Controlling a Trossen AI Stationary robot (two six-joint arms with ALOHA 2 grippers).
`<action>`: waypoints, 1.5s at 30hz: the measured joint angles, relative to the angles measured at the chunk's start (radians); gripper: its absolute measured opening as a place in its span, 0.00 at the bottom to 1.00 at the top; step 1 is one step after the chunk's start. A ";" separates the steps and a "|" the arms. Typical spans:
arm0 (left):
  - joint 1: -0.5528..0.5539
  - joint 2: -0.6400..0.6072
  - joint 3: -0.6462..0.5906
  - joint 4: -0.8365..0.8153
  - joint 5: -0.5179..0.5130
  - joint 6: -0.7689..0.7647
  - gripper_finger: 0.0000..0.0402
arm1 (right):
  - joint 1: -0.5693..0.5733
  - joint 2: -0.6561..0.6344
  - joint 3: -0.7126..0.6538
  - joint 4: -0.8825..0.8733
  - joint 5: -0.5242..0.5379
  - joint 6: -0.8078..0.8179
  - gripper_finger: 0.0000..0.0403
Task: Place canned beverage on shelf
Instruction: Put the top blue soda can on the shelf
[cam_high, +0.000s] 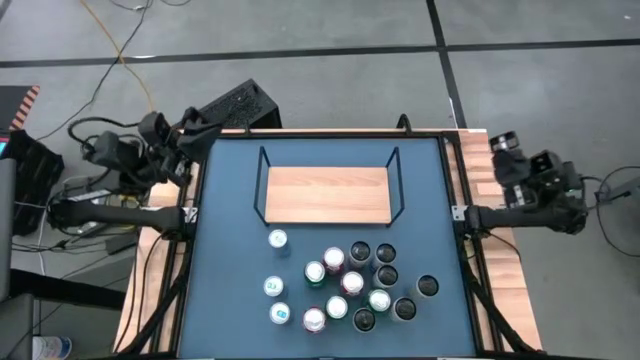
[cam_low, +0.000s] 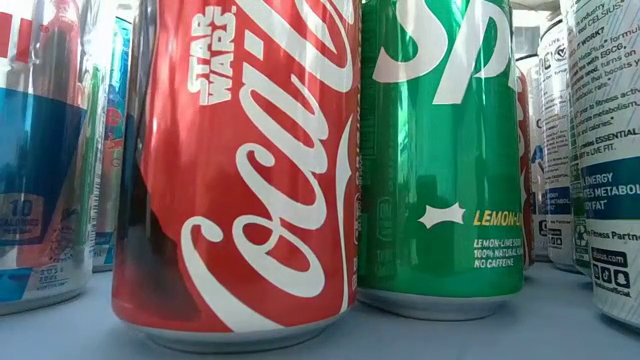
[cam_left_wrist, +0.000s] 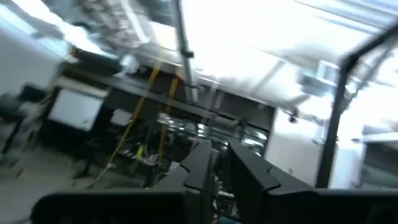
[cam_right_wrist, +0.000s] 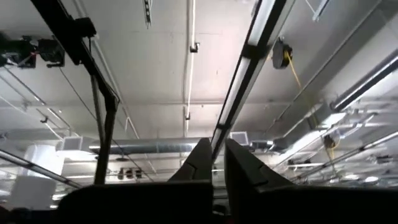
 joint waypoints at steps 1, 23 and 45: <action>0.000 0.032 0.036 -0.006 0.029 0.016 0.14 | 0.000 0.014 0.025 -0.011 0.000 -0.033 0.13; -0.130 0.556 0.843 -1.400 0.156 0.198 0.37 | 0.000 0.260 0.426 -0.704 0.048 -0.019 0.58; -0.299 0.896 0.852 -1.800 0.002 0.107 0.37 | 0.000 0.260 0.426 -0.856 0.049 0.074 0.56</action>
